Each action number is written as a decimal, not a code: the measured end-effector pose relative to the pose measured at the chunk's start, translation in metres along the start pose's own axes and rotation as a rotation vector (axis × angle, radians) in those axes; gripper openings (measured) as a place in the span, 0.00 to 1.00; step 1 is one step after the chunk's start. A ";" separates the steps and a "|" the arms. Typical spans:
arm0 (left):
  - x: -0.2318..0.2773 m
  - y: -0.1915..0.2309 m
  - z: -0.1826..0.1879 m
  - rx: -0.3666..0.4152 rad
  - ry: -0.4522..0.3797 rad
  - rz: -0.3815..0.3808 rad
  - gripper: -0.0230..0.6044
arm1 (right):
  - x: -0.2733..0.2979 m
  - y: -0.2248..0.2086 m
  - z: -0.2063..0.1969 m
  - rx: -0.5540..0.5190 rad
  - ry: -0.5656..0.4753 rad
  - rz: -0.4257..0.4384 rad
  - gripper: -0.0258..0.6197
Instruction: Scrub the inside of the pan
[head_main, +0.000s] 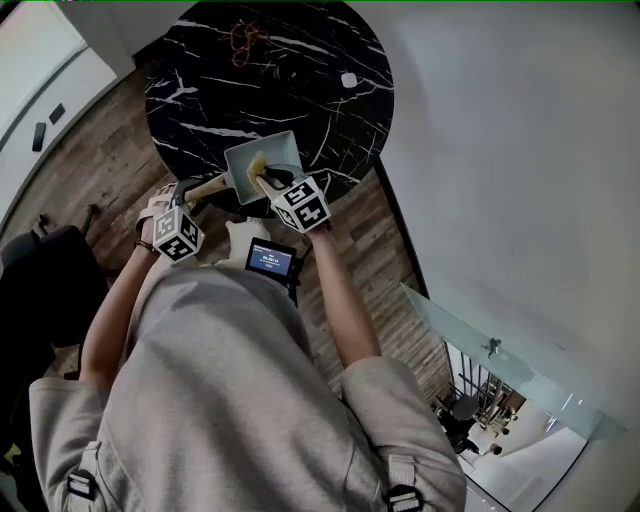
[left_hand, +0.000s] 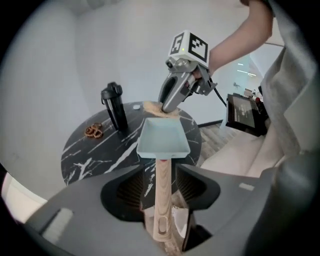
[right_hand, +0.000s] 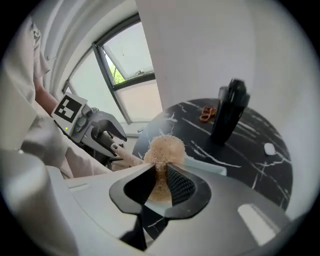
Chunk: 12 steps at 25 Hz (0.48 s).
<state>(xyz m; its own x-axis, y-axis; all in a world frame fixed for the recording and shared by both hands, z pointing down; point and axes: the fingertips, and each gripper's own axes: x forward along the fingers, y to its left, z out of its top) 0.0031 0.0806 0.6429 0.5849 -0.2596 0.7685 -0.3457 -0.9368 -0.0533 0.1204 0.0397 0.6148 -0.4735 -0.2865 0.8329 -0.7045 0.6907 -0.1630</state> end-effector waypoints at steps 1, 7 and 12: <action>-0.008 0.002 0.011 0.008 -0.034 0.024 0.34 | -0.019 -0.003 0.006 -0.016 -0.041 -0.038 0.17; -0.050 0.005 0.104 0.024 -0.228 0.187 0.31 | -0.128 -0.009 0.001 -0.049 -0.262 -0.218 0.17; -0.067 -0.031 0.168 -0.019 -0.331 0.247 0.29 | -0.202 -0.007 -0.024 -0.025 -0.421 -0.294 0.17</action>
<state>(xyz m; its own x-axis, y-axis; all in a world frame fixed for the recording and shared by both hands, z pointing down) 0.0980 0.0877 0.4858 0.6861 -0.5400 0.4875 -0.5166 -0.8335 -0.1963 0.2340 0.1083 0.4601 -0.4323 -0.7103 0.5555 -0.8298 0.5545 0.0632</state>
